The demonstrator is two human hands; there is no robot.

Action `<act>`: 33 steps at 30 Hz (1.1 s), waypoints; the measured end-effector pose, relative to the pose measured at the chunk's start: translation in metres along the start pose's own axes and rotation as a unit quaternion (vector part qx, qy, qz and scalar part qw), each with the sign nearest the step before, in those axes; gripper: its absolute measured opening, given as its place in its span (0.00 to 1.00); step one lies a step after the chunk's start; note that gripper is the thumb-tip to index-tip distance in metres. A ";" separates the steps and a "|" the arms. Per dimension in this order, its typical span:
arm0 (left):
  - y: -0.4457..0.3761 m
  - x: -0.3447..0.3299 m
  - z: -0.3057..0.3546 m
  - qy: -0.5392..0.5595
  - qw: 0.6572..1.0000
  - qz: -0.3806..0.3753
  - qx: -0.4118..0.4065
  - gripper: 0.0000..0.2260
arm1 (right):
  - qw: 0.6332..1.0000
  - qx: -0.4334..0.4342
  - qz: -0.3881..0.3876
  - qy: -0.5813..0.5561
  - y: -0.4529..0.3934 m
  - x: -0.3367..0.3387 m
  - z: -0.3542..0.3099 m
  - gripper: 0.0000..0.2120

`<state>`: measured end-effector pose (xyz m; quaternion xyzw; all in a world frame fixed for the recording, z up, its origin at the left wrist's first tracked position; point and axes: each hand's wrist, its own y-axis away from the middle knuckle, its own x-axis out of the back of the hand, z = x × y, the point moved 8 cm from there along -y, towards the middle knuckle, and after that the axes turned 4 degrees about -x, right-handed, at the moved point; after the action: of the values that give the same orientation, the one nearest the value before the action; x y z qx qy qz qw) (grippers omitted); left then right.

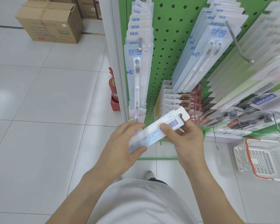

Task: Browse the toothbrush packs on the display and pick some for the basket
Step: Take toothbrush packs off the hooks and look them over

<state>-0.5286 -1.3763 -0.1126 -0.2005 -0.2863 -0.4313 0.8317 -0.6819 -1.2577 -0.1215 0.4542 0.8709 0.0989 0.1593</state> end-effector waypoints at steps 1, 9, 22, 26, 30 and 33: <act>0.000 -0.003 0.011 -0.021 0.999 0.003 -0.050 0.28 | 1.000 -0.004 0.000 -0.007 0.002 -0.003 0.002 0.14; -0.007 0.005 0.038 -0.132 0.972 0.098 -0.169 0.13 | 0.998 -0.042 -0.042 -0.007 0.018 -0.017 -0.010 0.08; -0.004 0.037 0.051 0.097 0.977 0.162 -0.094 0.16 | 0.989 0.021 -0.147 0.015 0.032 -0.046 -0.043 0.17; -0.007 0.047 0.045 0.160 0.976 0.144 -0.030 0.17 | 0.975 0.136 -0.105 0.140 0.032 -0.052 -0.063 0.19; -0.007 0.060 0.049 0.202 0.967 0.153 0.012 0.09 | 0.955 0.222 -0.068 0.186 0.040 -0.068 -0.091 0.15; -0.006 0.073 0.061 0.241 0.952 0.186 0.005 0.07 | 0.948 0.256 -0.077 0.175 0.048 -0.083 -0.110 0.15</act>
<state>-0.5183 -1.3877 -0.0183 -0.1363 -0.0366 -0.3030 0.9425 -0.6414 -1.3023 0.0112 0.3871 0.9133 -0.0617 -0.1104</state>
